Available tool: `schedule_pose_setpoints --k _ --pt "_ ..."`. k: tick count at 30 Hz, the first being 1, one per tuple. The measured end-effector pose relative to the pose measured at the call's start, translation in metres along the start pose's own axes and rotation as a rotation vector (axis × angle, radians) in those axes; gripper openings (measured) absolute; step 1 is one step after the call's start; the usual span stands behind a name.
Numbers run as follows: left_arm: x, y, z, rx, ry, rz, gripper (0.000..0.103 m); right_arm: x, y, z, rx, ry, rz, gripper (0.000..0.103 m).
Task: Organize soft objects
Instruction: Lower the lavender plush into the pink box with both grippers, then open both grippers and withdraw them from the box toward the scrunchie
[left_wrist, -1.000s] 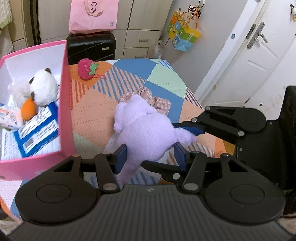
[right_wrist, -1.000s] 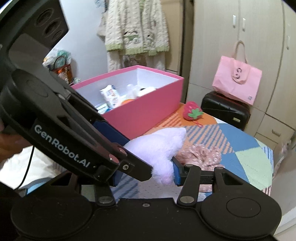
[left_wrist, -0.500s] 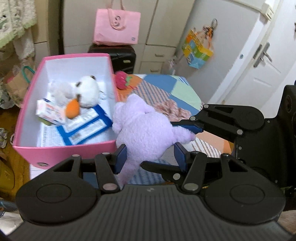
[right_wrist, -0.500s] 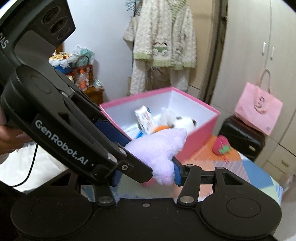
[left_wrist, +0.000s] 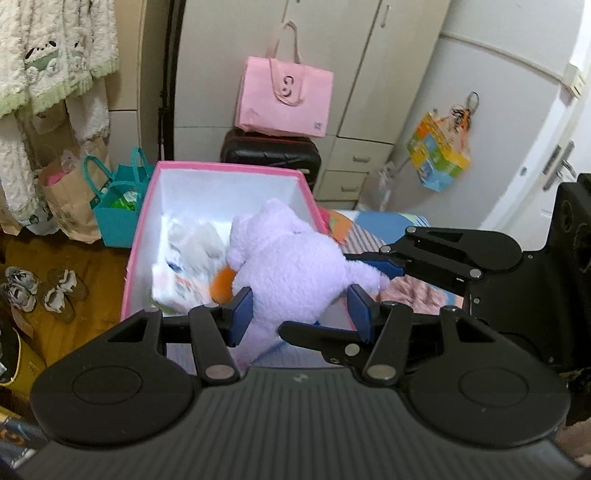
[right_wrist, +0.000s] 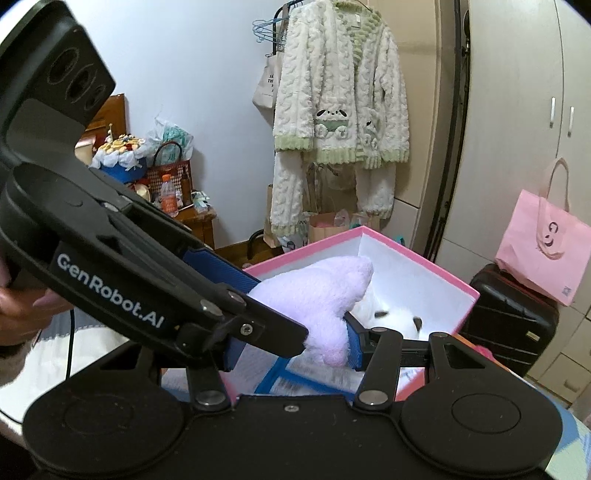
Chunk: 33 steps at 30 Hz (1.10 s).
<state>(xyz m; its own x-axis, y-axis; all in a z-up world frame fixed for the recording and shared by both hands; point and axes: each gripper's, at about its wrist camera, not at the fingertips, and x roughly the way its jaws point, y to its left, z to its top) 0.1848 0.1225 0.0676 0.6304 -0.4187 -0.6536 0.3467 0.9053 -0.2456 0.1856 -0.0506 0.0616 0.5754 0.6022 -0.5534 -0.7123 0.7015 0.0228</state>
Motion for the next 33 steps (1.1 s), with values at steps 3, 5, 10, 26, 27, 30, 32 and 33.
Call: schedule_pose_setpoints --k 3,5,10,26,27,30,32,33 --pt "0.014 0.009 0.014 0.019 -0.021 0.017 0.054 0.019 -0.016 0.007 0.044 -0.018 0.006 0.058" --pt "0.025 0.013 0.025 0.033 -0.035 0.038 0.053 0.03 -0.028 0.009 0.085 -0.024 0.007 0.058" --pt "0.052 0.031 0.04 0.029 -0.024 0.053 0.053 0.062 -0.052 0.012 0.118 -0.005 0.03 0.058" --pt "0.105 0.073 0.035 -0.043 0.067 0.076 0.049 0.128 -0.063 0.006 0.067 0.167 0.032 0.059" --pt "0.106 0.073 0.034 -0.042 0.065 0.084 0.049 0.128 -0.062 0.007 0.052 0.173 0.02 0.059" --pt "0.104 0.07 0.032 -0.033 0.06 0.11 0.049 0.123 -0.053 0.007 -0.009 0.194 -0.028 0.065" --pt "0.098 0.066 0.03 -0.015 0.041 0.13 0.049 0.117 -0.051 0.006 -0.024 0.199 -0.052 0.068" --pt "0.094 0.064 0.029 -0.009 0.033 0.134 0.049 0.113 -0.051 0.005 -0.026 0.201 -0.055 0.068"
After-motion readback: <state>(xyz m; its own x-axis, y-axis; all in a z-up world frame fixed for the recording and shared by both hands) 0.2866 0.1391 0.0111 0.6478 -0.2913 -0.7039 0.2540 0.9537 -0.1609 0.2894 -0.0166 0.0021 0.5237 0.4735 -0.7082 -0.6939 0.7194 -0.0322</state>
